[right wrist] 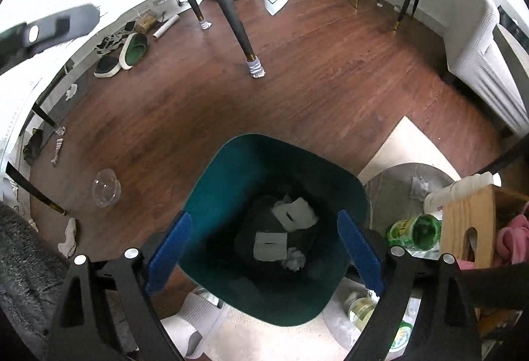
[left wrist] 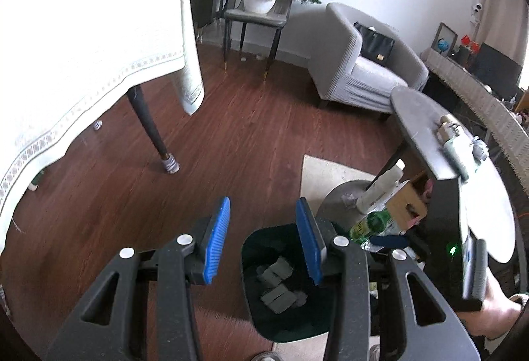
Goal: Collect trash
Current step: 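Lower the QR-label box into the green bin and open the right tool, then grasp the blue cartoon-print package with the left tool while the right tool returns to the table, then lift the blue package with the left tool while the right tool grasps the crumpled paper, then drop the blue package into the green bin with the left tool while the right drops the paper, then move both open tools back from the bin to the table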
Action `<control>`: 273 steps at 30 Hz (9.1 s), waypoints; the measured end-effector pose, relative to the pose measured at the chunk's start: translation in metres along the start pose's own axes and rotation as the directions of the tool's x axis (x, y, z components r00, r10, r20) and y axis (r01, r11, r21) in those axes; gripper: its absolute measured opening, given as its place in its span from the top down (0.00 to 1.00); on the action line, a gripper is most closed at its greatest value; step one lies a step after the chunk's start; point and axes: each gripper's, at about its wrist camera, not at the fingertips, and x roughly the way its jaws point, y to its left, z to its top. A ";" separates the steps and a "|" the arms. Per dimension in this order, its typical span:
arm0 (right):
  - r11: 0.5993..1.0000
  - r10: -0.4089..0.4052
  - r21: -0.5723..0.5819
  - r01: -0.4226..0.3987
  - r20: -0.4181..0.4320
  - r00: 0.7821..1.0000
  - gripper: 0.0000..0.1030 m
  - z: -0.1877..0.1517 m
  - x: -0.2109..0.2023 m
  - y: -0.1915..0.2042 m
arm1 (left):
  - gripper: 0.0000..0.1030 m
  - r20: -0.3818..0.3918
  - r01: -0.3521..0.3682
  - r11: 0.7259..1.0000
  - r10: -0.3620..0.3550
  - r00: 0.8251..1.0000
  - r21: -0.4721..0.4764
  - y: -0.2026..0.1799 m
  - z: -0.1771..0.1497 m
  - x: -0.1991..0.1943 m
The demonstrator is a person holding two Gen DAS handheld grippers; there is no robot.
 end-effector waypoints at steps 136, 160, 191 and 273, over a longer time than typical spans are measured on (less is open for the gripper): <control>0.776 -0.459 0.567 0.277 0.206 0.864 0.42 -0.058 -0.192 -0.310 | 0.46 -0.016 0.038 0.999 -0.038 0.999 0.027 -0.182 0.047 0.061; 0.959 -0.180 0.276 0.072 0.392 0.902 0.42 0.019 -0.184 -0.149 | 0.46 -0.232 -0.070 0.994 0.089 0.969 0.090 -0.070 -0.022 0.092; 0.998 0.034 0.055 -0.044 0.168 0.985 0.42 0.042 -0.065 -0.019 | 0.43 -0.439 -0.033 0.999 0.036 0.898 0.014 -0.005 -0.087 0.115; 0.954 -0.247 0.253 0.160 0.362 0.899 0.21 -0.047 -0.208 -0.235 | 0.27 0.035 0.264 0.924 -0.284 0.958 0.276 -0.219 0.042 0.023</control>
